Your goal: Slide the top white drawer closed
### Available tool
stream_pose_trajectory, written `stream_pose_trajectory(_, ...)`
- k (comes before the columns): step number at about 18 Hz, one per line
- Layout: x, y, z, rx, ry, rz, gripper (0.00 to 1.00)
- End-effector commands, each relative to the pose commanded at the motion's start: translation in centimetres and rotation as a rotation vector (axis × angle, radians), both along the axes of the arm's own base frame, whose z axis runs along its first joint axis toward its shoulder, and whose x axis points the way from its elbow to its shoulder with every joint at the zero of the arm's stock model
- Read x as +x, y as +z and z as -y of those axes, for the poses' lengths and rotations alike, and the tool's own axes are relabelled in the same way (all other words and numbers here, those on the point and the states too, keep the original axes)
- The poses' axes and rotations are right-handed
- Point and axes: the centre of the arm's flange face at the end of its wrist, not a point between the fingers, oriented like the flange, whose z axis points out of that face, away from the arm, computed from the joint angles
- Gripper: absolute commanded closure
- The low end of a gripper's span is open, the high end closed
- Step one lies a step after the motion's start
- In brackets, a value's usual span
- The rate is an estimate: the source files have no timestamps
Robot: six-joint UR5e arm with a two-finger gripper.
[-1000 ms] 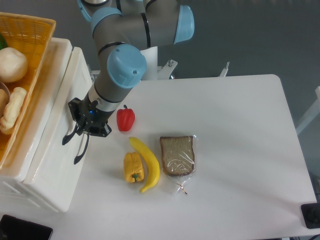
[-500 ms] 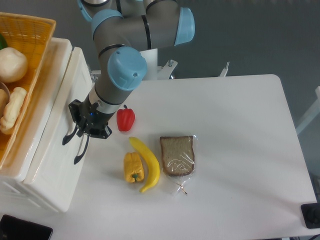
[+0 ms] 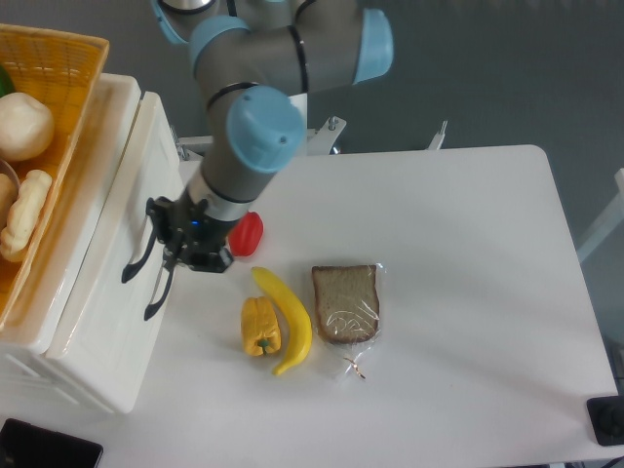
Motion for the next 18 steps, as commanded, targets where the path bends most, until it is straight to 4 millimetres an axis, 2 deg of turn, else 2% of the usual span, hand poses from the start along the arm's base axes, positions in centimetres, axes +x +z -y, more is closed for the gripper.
stream_pose_trajectory(1,-1.4,0.2,0.2,0.018,0.019,-0.025,0.04)
stream_pose_trajectory(2,-2.6,0.1,0.5,0.03,0.035,-0.04,0.0)
stream_pose_trajectory(6,-8.5,-0.4,4.1,0.039,0.133,-0.057,0.0)
stream_pose_trajectory(8,-11.7,-1.7,5.6,0.014,0.134,-0.126,0.0)
stream_pose_trajectory(10,-13.9,-3.2,7.5,-0.124,0.085,-0.261,0.0)
stream_pose_trajectory(13,-17.5,-6.2,10.1,-0.243,-0.002,-0.339,0.0)
stream_pose_trajectory(15,-19.4,-6.6,12.0,-0.255,-0.103,-0.379,0.0)
stream_pose_trajectory(18,-21.4,-6.1,13.9,-0.251,-0.259,-0.438,0.0)
